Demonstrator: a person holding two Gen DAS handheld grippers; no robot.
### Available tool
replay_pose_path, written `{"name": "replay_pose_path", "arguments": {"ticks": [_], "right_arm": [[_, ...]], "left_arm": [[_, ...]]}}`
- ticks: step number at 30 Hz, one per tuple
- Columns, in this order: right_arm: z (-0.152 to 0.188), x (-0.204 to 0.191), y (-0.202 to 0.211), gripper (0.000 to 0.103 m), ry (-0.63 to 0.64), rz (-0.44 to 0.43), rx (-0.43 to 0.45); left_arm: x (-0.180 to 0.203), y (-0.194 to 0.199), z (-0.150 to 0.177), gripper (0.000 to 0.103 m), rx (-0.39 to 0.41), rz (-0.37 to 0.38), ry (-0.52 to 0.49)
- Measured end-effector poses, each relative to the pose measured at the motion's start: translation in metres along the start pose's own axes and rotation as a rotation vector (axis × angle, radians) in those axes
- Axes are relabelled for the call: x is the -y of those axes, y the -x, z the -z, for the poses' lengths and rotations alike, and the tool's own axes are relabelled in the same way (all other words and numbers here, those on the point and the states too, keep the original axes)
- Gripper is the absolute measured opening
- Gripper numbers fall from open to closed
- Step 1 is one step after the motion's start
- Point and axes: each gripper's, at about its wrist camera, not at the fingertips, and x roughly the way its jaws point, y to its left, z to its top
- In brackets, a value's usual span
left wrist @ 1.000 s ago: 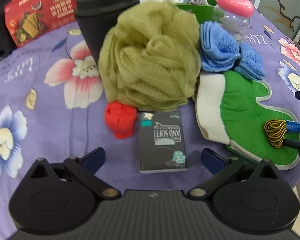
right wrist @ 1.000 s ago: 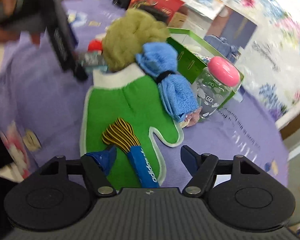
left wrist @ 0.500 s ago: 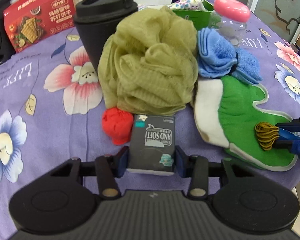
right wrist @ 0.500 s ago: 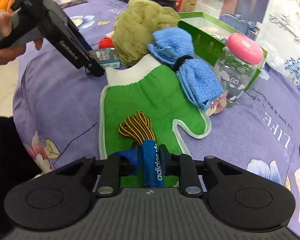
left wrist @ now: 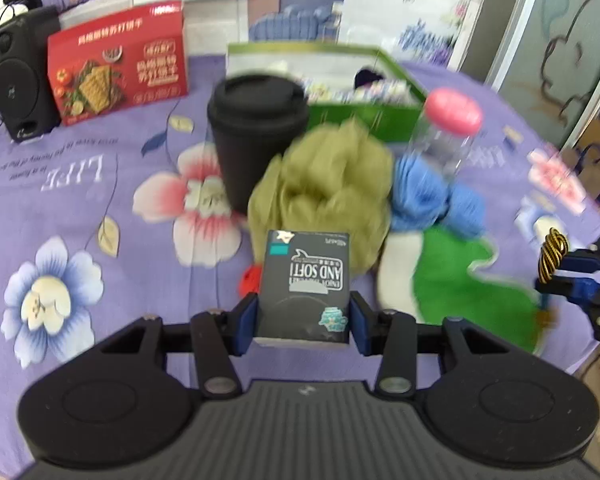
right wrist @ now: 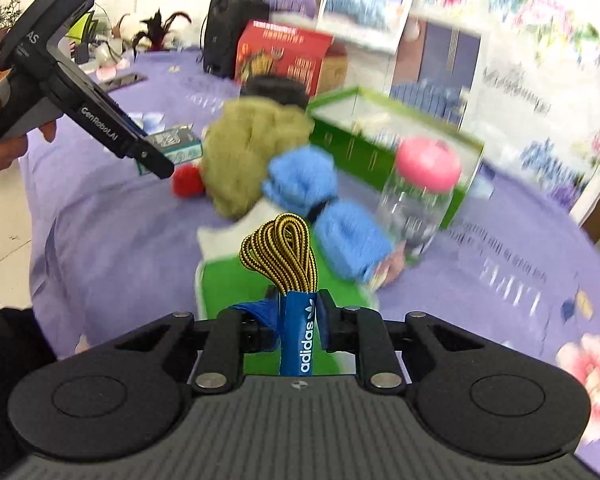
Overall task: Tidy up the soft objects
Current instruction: 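Carry shoelace bundle and tissue pack into the green box and release both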
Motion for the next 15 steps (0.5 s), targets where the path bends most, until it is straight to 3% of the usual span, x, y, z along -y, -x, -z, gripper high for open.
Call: {"name": "replay_pose_path", "arguments": {"ticks": [5,8,15], "right_arm": [[-0.032,0.016,0.001,0.0,0.03,0.04,0.092],[-0.037,0.019,-0.007,0.0,0.019,0.019,0.098],[-0.007,0.005,-0.022,0.0,-0.073,-0.023,0.04]], "left_arm": [[0.006,0.016,-0.029,0.045,0.08,0.004,-0.034],[0.008,0.019,-0.031,0.045,0.099,-0.001,-0.052],[0.0,0.0,-0.009,0.045,0.005,0.015,-0.023]]}}
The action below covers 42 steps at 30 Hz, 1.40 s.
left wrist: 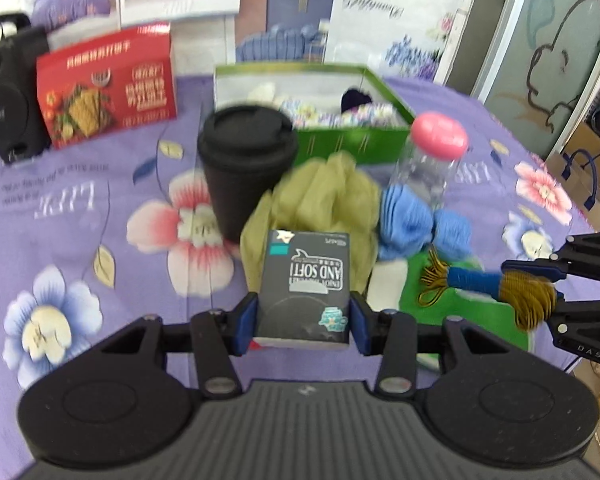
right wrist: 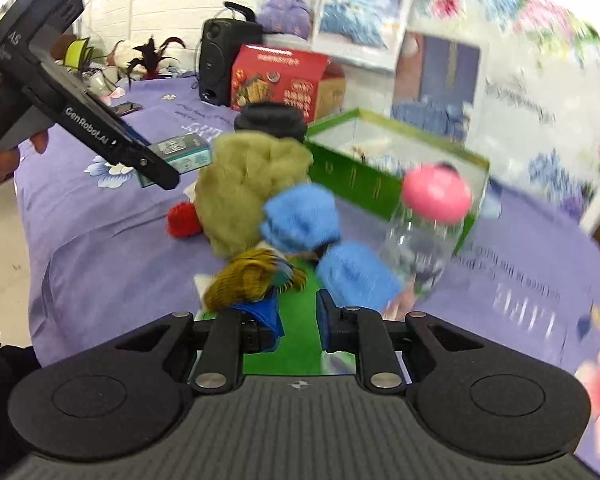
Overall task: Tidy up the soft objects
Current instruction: 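Carry shoelace bundle and tissue pack into the green box and release both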
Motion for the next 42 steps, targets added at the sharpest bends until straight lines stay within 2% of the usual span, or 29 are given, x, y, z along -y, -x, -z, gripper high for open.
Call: {"name": "replay_pose_path", "arguments": {"ticks": [2,6,8,10,13,14,15,16,21,24,26,30,34,35,36,37,38,39,42], "right_arm": [[0.014,0.003,-0.003,0.008,-0.052,0.003,-0.035],[0.042,0.022,0.007,0.011,-0.267,-0.04,-0.049],[0.05,0.025,0.016,0.014,-0.337,-0.011,-0.043],[0.053,0.015,0.024,0.018,-0.38,-0.002,-0.007],[0.052,-0.02,0.024,0.02,-0.385,-0.052,0.032],[0.052,-0.035,0.023,0.021,-0.381,-0.06,0.042],[0.052,-0.049,0.021,0.022,-0.376,-0.065,0.033],[0.054,-0.061,0.018,0.024,-0.385,-0.053,0.009],[0.058,-0.091,-0.005,0.029,-0.501,0.041,-0.075],[0.052,-0.101,-0.023,0.033,-0.459,0.148,-0.109],[0.05,-0.105,-0.032,0.037,-0.459,0.187,-0.118],[0.051,-0.107,-0.038,0.044,-0.506,0.22,-0.102],[0.041,-0.112,-0.044,0.048,-0.469,0.238,-0.153],[0.04,-0.114,-0.045,0.047,-0.455,0.243,-0.151],[0.041,-0.114,-0.044,0.042,-0.446,0.237,-0.133],[0.044,-0.114,-0.043,0.029,-0.45,0.213,-0.101],[0.048,-0.112,-0.041,0.004,-0.47,0.194,-0.08],[0.05,-0.107,-0.039,0.0,-0.49,0.177,-0.067],[0.052,-0.097,-0.031,0.0,-0.527,0.127,-0.048]], "left_arm": [[-0.003,-0.006,0.007,0.045,-0.026,-0.006,0.006],[-0.011,-0.021,0.024,0.045,-0.077,-0.046,0.003],[-0.014,-0.031,0.033,0.045,-0.106,-0.075,-0.001],[-0.016,-0.043,0.042,0.045,-0.138,-0.111,-0.011],[-0.017,-0.055,0.051,0.05,-0.155,-0.144,-0.035],[-0.015,-0.055,0.052,0.056,-0.142,-0.147,-0.051],[-0.013,-0.055,0.052,0.071,-0.131,-0.157,-0.07],[-0.011,-0.056,0.053,0.077,-0.122,-0.176,-0.086],[-0.008,-0.062,0.056,0.08,-0.113,-0.166,-0.103],[-0.013,-0.063,0.057,0.082,-0.11,-0.152,-0.089],[-0.017,-0.063,0.057,0.084,-0.106,-0.14,-0.079],[-0.018,-0.063,0.059,0.086,-0.095,-0.134,-0.088],[-0.019,-0.064,0.06,0.087,-0.085,-0.125,-0.094],[-0.019,-0.064,0.061,0.087,-0.085,-0.121,-0.091],[-0.019,-0.064,0.061,0.084,-0.084,-0.118,-0.09],[-0.02,-0.063,0.061,0.078,-0.08,-0.114,-0.09],[-0.019,-0.061,0.061,0.062,-0.072,-0.111,-0.094],[-0.019,-0.059,0.06,0.045,-0.066,-0.111,-0.099],[-0.02,-0.053,0.056,0.045,-0.075,-0.108,-0.073]]}}
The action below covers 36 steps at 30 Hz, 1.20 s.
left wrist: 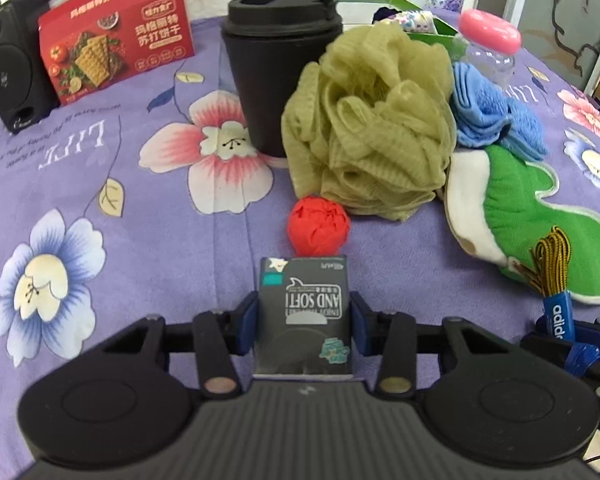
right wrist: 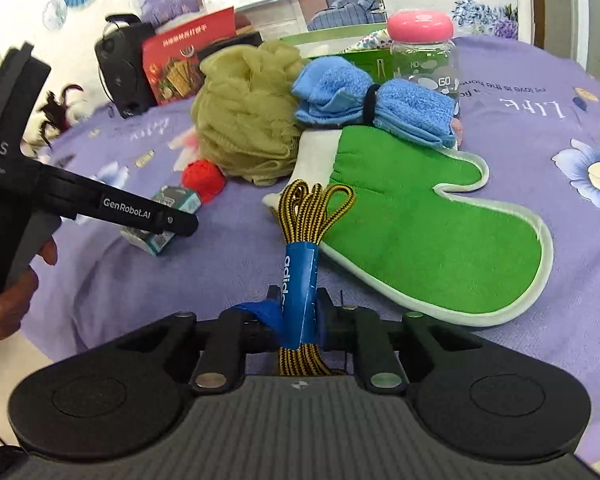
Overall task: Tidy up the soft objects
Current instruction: 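Carry shoelace bundle and tissue pack into the green box and release both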
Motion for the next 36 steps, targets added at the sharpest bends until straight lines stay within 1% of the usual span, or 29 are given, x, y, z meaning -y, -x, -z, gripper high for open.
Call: {"name": "replay_pose_path", "arguments": {"ticks": [1,4,6,9,12,14,16,17,19,23,26,27,28,29,30,31,34,36], "right_arm": [[-0.003,-0.001,0.004,0.0,0.003,-0.015,0.013],[-0.02,0.002,0.02,0.0,-0.001,-0.072,0.067],[-0.035,0.005,0.026,0.0,0.013,-0.089,0.111],[-0.068,0.014,0.031,0.0,0.05,-0.112,0.176],[-0.113,0.025,0.03,0.0,0.129,-0.113,0.24],[-0.152,0.034,0.028,0.0,0.181,-0.093,0.293],[-0.193,0.041,0.02,0.0,0.222,-0.069,0.327],[-0.212,0.045,0.013,0.0,0.237,-0.06,0.334],[-0.245,0.054,-0.006,0.0,0.257,-0.051,0.317],[-0.296,0.068,-0.059,0.0,0.268,-0.027,0.223],[-0.317,0.089,-0.101,0.001,0.239,-0.037,0.13],[-0.321,0.094,-0.115,0.007,0.228,-0.05,0.094],[-0.323,0.099,-0.127,0.007,0.205,-0.059,0.067],[-0.325,0.104,-0.137,0.008,0.179,-0.063,0.048],[-0.328,0.109,-0.143,0.009,0.157,-0.065,0.031],[-0.329,0.111,-0.146,0.011,0.144,-0.061,0.029],[-0.33,0.113,-0.146,0.015,0.157,-0.04,0.026],[-0.332,0.115,-0.142,0.017,0.148,-0.022,0.032]], "left_arm": [[-0.001,0.003,-0.001,0.045,0.004,0.007,0.011],[-0.007,0.018,-0.01,0.044,0.014,0.065,0.05],[-0.008,0.031,-0.023,0.044,0.052,0.075,0.055],[-0.007,0.05,-0.05,0.044,0.12,0.079,0.041],[-0.01,0.063,-0.09,0.045,0.181,0.095,0.034],[-0.014,0.068,-0.124,0.045,0.221,0.08,0.03],[-0.015,0.068,-0.158,0.045,0.259,0.063,0.019],[-0.015,0.065,-0.176,0.045,0.263,0.051,0.019],[-0.016,0.056,-0.212,0.045,0.277,0.049,0.006],[-0.011,0.022,-0.269,0.045,0.253,-0.005,-0.011],[-0.006,-0.014,-0.294,0.045,0.205,-0.04,-0.029],[-0.005,-0.028,-0.3,0.045,0.178,-0.062,-0.026],[-0.004,-0.041,-0.304,0.046,0.155,-0.076,-0.034],[-0.003,-0.053,-0.307,0.06,0.14,-0.09,-0.044],[-0.003,-0.062,-0.308,0.081,0.124,-0.105,-0.043],[-0.004,-0.068,-0.308,0.084,0.123,-0.117,-0.038],[-0.005,-0.07,-0.305,0.083,0.134,-0.107,-0.04],[-0.005,-0.065,-0.303,0.085,0.146,-0.112,-0.041]]}}
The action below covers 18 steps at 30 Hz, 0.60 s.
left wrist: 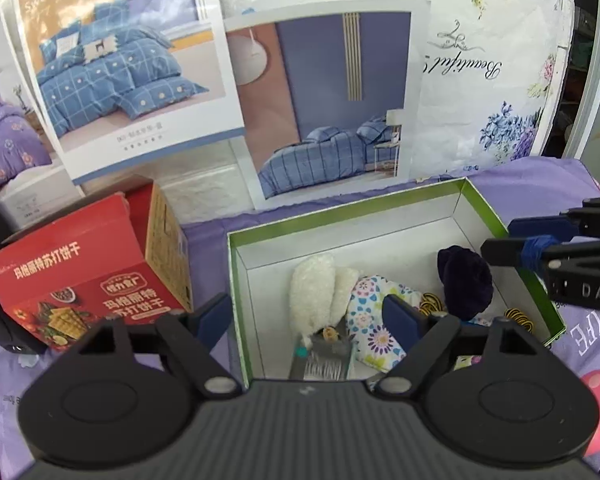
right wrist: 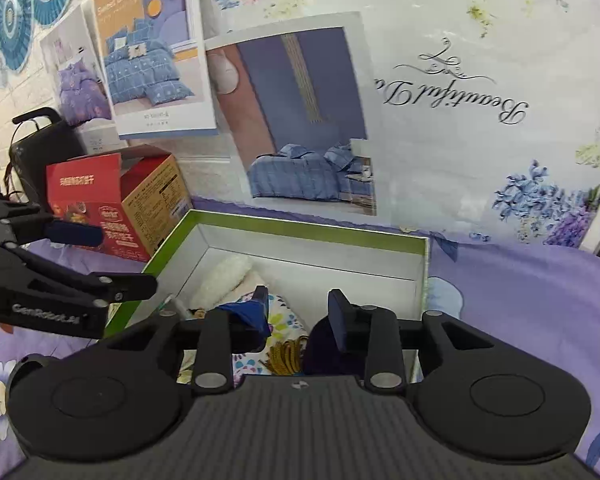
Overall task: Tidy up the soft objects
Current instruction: 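Carry shoelace bundle and tissue pack into the green box and release both, then move both tools back toward the remaining items on the table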
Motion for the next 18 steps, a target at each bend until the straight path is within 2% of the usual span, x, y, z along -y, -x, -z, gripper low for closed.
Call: {"name": "replay_pose_path", "arguments": {"ticks": [4,6,12,18], "right_arm": [[-0.003,-0.001,0.015,0.023,-0.006,0.025,0.017],[-0.002,-0.006,0.026,0.026,-0.006,0.026,0.026],[0.016,-0.033,0.08,0.034,0.017,0.015,0.083],[0.072,-0.068,0.141,0.038,0.055,-0.001,0.155]], "left_arm": [[-0.002,0.019,0.001,0.09,0.03,-0.025,0.003],[-0.002,0.036,0.005,0.102,0.062,-0.027,0.006],[0.0,0.099,0.028,0.103,0.133,-0.02,0.012],[0.013,0.148,0.085,0.103,0.169,0.017,0.013]]}}
